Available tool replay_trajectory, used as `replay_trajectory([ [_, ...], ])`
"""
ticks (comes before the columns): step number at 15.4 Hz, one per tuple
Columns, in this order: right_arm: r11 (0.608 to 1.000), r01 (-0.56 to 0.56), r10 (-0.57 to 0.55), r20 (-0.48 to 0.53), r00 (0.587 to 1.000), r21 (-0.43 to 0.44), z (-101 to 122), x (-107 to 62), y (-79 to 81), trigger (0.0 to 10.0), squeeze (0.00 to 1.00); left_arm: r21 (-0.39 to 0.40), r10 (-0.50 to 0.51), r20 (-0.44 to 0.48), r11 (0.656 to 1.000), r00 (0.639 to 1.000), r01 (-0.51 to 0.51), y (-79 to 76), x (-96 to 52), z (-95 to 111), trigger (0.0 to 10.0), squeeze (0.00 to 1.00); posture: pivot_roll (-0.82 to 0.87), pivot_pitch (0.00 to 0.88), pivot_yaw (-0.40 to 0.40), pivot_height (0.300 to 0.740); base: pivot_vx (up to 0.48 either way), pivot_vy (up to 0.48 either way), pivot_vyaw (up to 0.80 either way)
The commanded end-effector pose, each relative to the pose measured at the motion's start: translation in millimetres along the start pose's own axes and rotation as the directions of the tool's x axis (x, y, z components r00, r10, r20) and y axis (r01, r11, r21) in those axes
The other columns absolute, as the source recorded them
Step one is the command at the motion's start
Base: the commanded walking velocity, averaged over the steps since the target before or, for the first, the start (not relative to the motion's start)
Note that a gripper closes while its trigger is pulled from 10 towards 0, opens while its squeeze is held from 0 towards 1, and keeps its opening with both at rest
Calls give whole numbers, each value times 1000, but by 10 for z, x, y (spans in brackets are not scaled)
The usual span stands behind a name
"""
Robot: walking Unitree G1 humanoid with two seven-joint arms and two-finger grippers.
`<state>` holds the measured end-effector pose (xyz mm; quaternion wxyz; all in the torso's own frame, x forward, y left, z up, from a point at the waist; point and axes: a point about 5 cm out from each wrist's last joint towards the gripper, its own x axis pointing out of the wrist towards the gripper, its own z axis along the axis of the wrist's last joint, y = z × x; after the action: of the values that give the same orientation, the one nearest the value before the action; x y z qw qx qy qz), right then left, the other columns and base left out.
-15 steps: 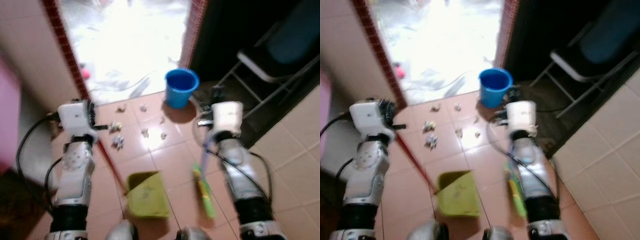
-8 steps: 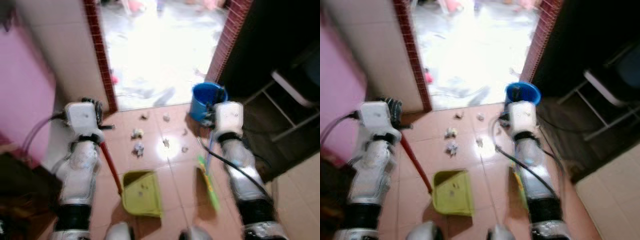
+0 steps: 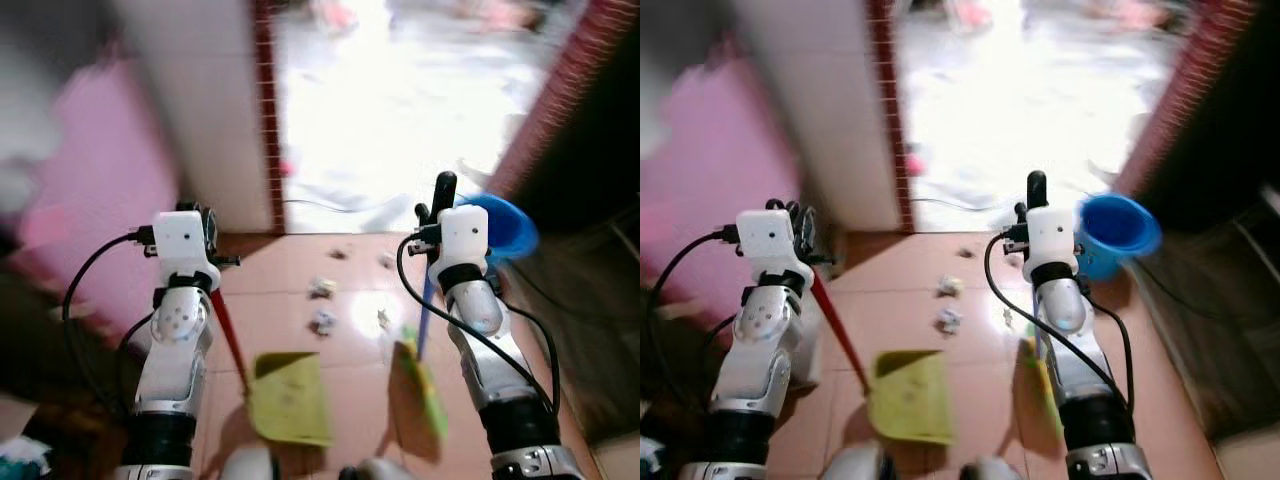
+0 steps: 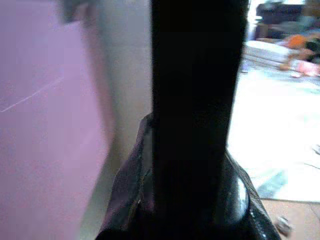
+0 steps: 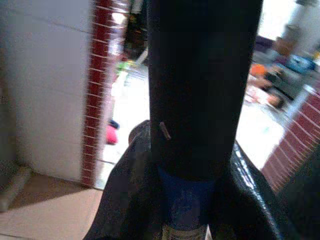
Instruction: Sweep floor
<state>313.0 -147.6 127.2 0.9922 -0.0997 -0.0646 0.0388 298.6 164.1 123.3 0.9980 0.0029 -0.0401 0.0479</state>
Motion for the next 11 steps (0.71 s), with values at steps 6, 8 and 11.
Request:
replay_trajectory([
  [6, 999, -28, 26, 104, 994, 18, 256, 92, 67, 10000, 0, 36, 19, 36, 999, 999, -20, 28, 22, 112, 10000, 0, 11, 80, -9, 740, 448, 0, 0],
  [8, 999, -41, 38, 130, 991, 22, 350, 130, 83, 10000, 0, 20, 28, 67, 999, 997, -30, 41, 0, 155, 10000, 0, 13, 75, -10, 740, 217, 0, 0],
  [11, 996, -73, 65, 152, 986, 45, 431, 173, 127, 10000, 0, 62, 81, 71, 994, 994, -86, 120, -6, 137, 10000, 0, 14, 67, -15, 740, 0, 0, 0],
])
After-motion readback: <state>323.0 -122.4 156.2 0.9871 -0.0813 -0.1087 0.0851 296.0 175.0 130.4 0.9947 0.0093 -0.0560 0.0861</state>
